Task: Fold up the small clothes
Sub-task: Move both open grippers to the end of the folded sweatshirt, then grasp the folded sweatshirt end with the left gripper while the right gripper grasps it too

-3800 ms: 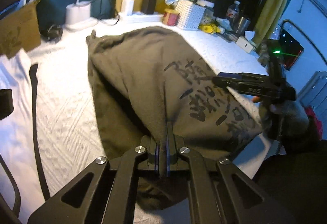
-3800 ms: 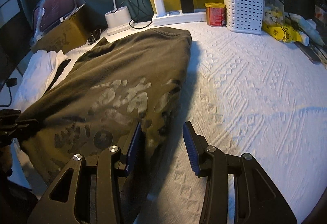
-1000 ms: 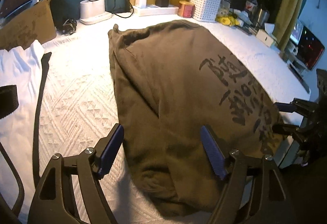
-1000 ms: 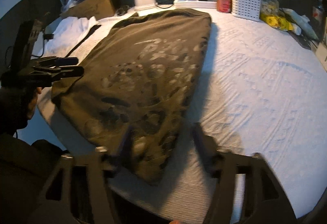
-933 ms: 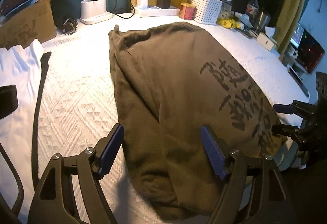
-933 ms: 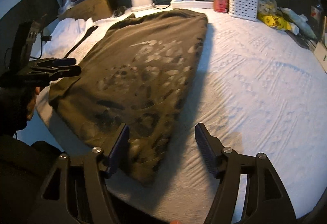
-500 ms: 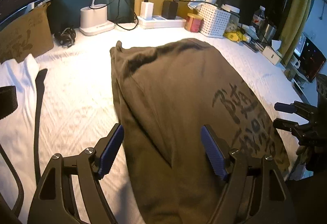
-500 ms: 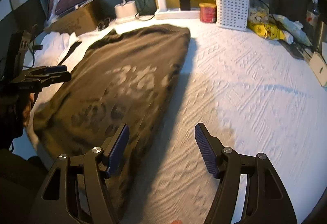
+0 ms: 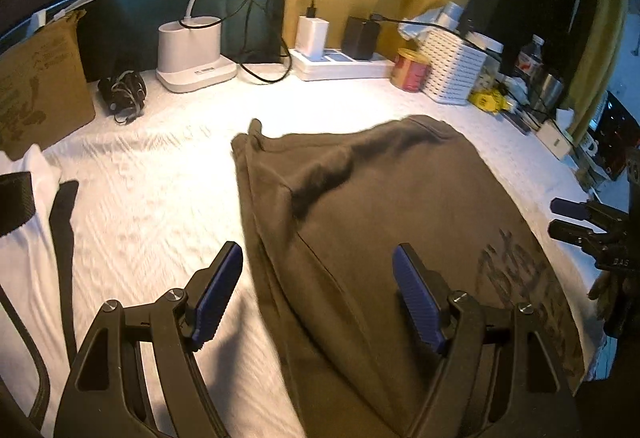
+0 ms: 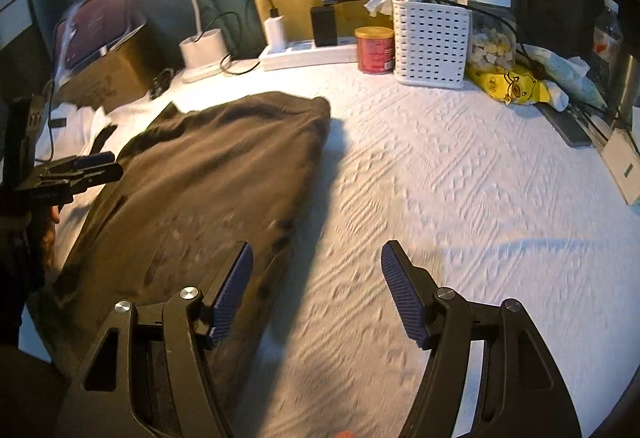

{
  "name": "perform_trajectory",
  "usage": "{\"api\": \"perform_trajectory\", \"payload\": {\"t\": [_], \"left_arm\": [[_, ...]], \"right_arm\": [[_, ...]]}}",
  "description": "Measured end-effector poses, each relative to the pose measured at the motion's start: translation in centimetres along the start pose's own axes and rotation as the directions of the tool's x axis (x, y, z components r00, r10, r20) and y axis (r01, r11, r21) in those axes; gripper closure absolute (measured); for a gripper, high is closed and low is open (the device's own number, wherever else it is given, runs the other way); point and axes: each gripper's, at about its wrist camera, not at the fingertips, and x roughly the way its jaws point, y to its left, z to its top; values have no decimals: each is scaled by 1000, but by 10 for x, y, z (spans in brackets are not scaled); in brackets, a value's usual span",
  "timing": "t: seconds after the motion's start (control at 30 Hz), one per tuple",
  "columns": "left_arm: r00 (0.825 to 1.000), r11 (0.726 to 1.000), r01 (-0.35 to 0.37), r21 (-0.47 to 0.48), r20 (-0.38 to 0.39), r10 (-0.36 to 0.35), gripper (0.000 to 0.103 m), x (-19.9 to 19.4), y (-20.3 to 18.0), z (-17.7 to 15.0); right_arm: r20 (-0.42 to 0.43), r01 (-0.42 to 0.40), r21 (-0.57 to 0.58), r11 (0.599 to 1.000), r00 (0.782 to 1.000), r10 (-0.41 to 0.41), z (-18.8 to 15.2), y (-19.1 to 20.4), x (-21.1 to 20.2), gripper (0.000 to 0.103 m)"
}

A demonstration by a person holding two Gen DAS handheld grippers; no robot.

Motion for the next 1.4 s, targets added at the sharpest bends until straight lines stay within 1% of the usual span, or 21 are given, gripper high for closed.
{"api": "perform_trajectory", "payload": {"t": [0.1,0.33,0.37,0.43,0.47,0.63,0.73,0.77,0.8,0.83,0.9,0.93,1.03,1.1,1.13,1.17,1.2,1.23,1.27,1.37,1.4], "left_arm": [[1000,1000,-23,10,1,23,26,9,6,7],[999,999,36,-40,-32,-37,26,34,24,22],[998,998,47,-45,-38,-49,25,36,25,23],[997,997,70,-42,-36,-72,19,38,24,25],[996,996,80,-38,-37,-82,17,39,23,26],[990,991,135,12,-53,-134,16,42,10,27],[987,988,145,48,-69,-142,17,47,-1,27],[989,989,131,68,-74,-126,17,49,-7,28],[989,988,133,84,-79,-127,21,50,-10,28],[989,987,131,96,-83,-123,21,51,-13,28],[990,985,121,122,-89,-110,28,52,-18,28],[990,985,117,126,-89,-106,29,52,-18,28],[991,984,117,132,-86,-106,40,52,-19,29],[990,982,120,145,-90,-108,53,52,-22,29],[990,981,119,153,-91,-106,53,53,-24,29],[990,980,117,164,-93,-103,58,54,-27,29],[990,978,119,171,-93,-104,72,54,-28,29],[989,977,130,171,-96,-115,77,54,-29,29],[987,975,142,168,-100,-127,80,55,-31,29],[988,974,136,181,-97,-119,83,54,-35,28],[989,974,131,187,-95,-115,83,54,-37,28]], "right_arm": [[11,1,12,1000,1000,-1,11,-5,6,33],[15,-8,40,999,1000,8,29,-15,28,33],[14,-18,45,999,1000,18,32,-17,32,33],[12,-36,53,998,999,35,37,-19,41,33],[11,-46,57,997,999,45,39,-19,46,33],[-12,-94,61,994,995,95,48,-16,72,33],[-17,-118,38,992,993,118,55,-9,82,33],[-22,-127,30,991,992,128,58,-5,87,33],[-26,-133,22,991,991,133,60,-2,91,33],[-27,-132,10,991,991,132,63,2,94,33],[-35,-131,-12,991,991,130,65,9,97,33],[-39,-130,-30,991,991,129,65,14,99,33],[-50,-141,-77,987,989,137,65,24,102,33],[-55,-133,-102,986,990,128,65,31,103,33],[-56,-124,-113,986,991,118,64,33,103,36],[-56,-115,-129,985,993,109,63,37,102,42],[-55,-113,-140,984,993,106,62,40,102,45],[-56,-127,-149,981,991,120,61,44,102,56],[-58,-141,-152,978,989,133,61,46,102,67],[-55,-146,-171,974,989,138,59,55,100,81],[-53,-146,-174,974,989,139,59,56,100,83]]}}
